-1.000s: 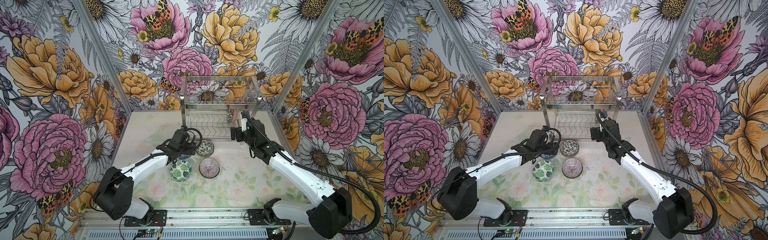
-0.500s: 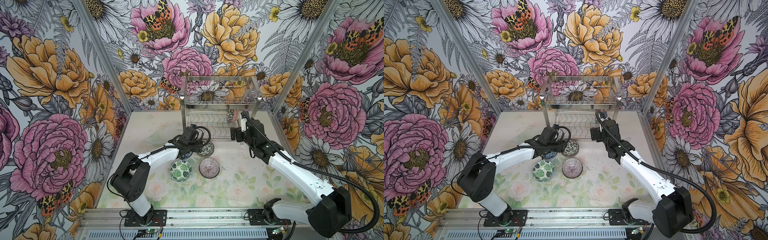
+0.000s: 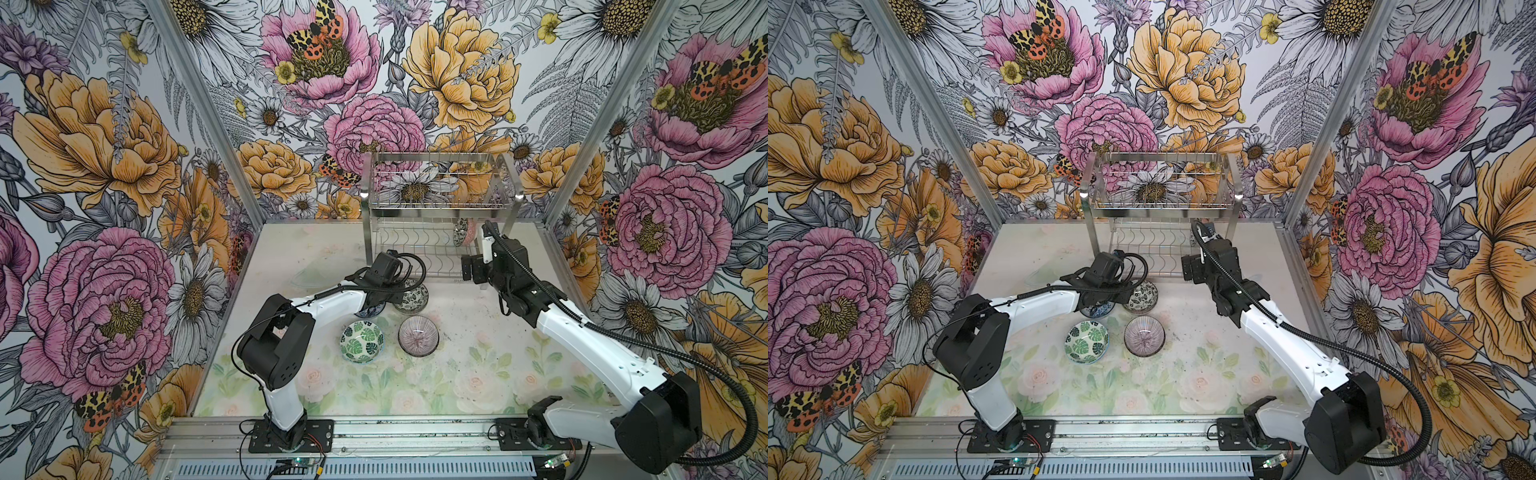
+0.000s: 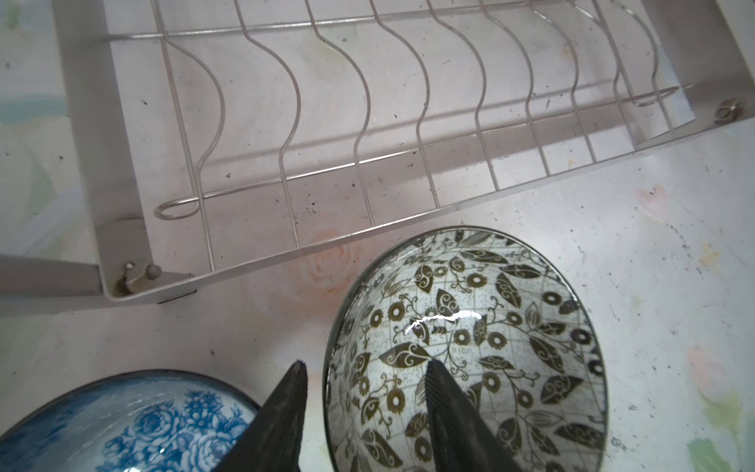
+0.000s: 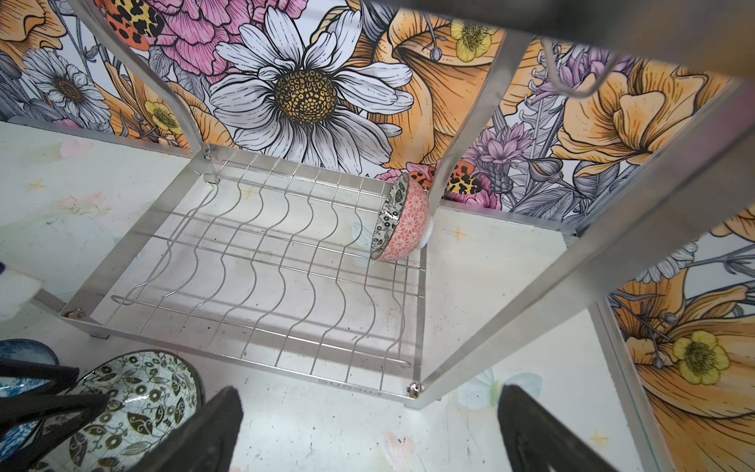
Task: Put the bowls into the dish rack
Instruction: 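Lower the left gripper onto the rim of the black-leaf bowl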
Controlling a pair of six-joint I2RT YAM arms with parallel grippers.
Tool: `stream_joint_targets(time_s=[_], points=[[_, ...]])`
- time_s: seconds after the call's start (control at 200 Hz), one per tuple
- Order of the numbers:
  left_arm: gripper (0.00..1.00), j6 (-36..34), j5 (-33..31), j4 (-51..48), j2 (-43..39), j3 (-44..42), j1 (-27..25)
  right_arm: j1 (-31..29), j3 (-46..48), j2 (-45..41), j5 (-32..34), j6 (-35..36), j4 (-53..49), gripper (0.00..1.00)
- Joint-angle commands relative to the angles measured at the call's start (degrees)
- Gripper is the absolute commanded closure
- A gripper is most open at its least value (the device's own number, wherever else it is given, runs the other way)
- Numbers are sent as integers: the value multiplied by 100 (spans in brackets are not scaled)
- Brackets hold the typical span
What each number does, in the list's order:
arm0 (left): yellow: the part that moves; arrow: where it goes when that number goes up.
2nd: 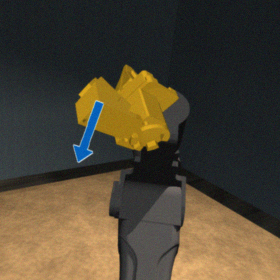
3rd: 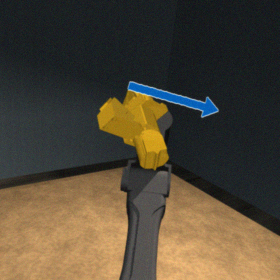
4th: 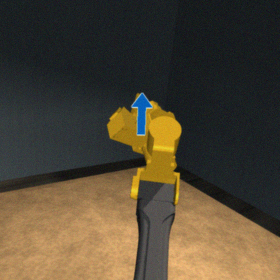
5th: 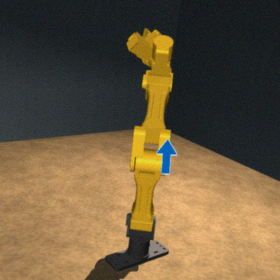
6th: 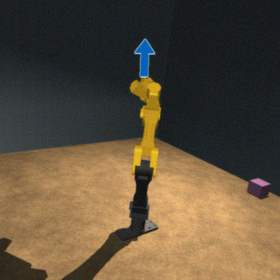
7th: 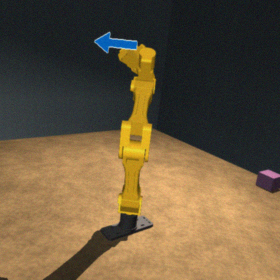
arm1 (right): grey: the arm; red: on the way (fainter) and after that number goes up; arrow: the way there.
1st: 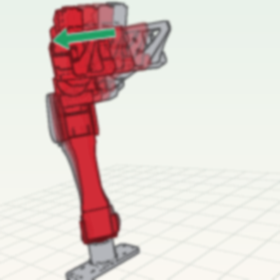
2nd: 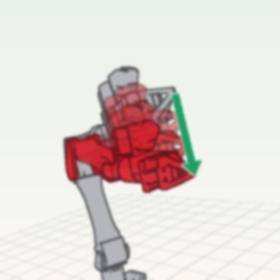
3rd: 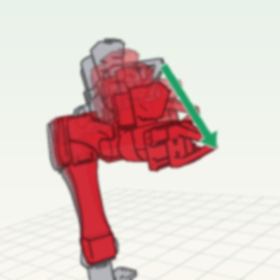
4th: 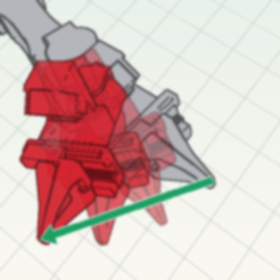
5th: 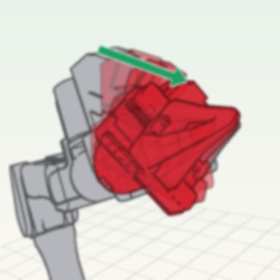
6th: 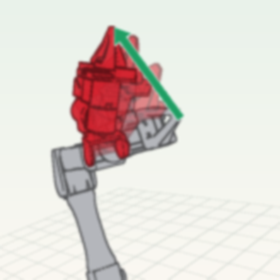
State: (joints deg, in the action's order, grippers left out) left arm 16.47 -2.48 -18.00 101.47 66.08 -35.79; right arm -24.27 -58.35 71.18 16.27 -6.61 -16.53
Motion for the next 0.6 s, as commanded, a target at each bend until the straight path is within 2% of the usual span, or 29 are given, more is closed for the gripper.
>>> stream_joint_targets(time_s=[0.0, 0.355, 0.595], points=[[53, -109, -98, -122, 55, 202, -42, 47, -177, 80, -79, -50, -9, 0], [69, -144, -222, -191, 110, 225, -42, 60, -186, 90, -99, -65, -9, 0], [74, -165, -287, -248, 114, 229, -39, 55, -151, 81, -98, -76, -15, 0]])
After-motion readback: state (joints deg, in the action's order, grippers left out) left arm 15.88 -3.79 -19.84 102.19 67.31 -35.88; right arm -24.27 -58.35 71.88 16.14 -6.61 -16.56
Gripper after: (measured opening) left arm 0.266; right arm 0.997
